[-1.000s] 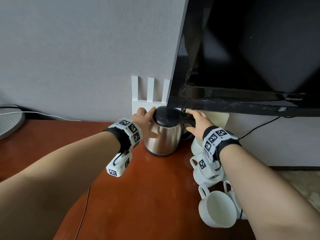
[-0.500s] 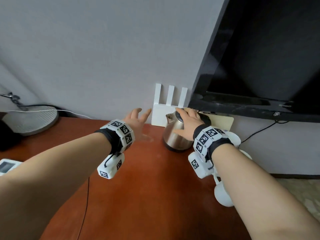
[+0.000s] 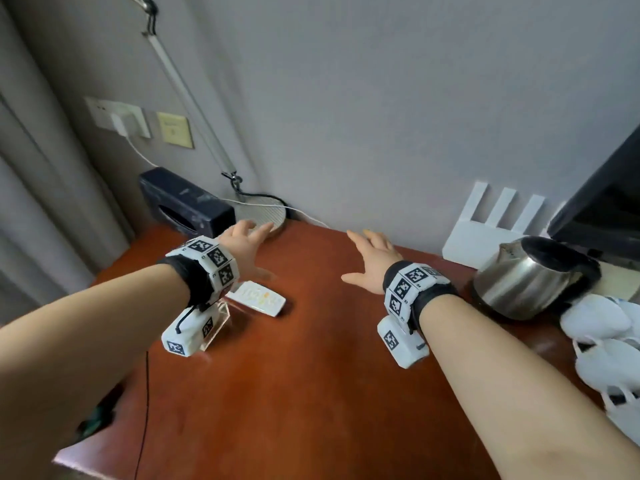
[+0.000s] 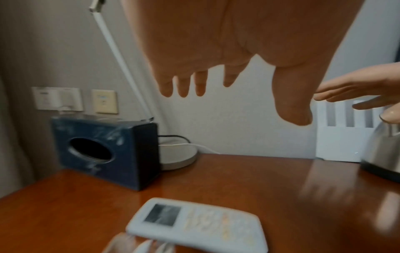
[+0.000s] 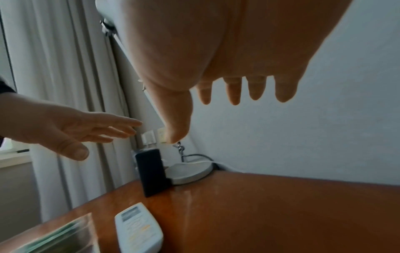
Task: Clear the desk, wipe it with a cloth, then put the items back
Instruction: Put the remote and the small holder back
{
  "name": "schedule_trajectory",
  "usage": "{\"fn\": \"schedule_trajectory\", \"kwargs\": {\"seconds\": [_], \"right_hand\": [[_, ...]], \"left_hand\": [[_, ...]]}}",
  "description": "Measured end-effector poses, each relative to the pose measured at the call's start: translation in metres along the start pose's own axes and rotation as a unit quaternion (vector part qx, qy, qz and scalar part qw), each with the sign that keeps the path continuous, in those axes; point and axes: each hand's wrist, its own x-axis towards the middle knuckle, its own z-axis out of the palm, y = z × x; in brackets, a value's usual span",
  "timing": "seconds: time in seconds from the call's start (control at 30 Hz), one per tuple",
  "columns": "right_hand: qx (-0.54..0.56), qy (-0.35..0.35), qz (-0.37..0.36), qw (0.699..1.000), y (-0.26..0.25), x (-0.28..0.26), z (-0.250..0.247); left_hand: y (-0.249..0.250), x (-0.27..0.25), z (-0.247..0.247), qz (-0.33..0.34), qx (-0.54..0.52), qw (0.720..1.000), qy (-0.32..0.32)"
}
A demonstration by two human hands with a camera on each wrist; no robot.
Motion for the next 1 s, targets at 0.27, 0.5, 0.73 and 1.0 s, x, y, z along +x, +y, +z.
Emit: {"fn": "schedule_trajectory", "kwargs": {"seconds": [0.27,0.5,0.73,1.0], "right_hand": [[-0.005,-0.108,-0.046,0.993,-0.089,0.04,0.082],[0.011,-0.154,-0.044,0.987,-0.12,0.064,0.131],[-0.063,-0.079,-0.034,0.994,-0.133,0.081,0.15],[-0.078,-0.079,-0.008,0.994,-0.126,0.079,0.145]], "left_hand": [[-0.088,-0.019,0.052,-0.065,0.013,0.99,-0.128],[-0.102,-0.023,0.091,-0.048,-0.026,0.976,-0.209],[-0.108,-0.013,0.099,-0.011,-0.011,0.976,-0.218],[-0.099,-0.011,0.101,-0.003,-0.007,0.977,-0.215]]}}
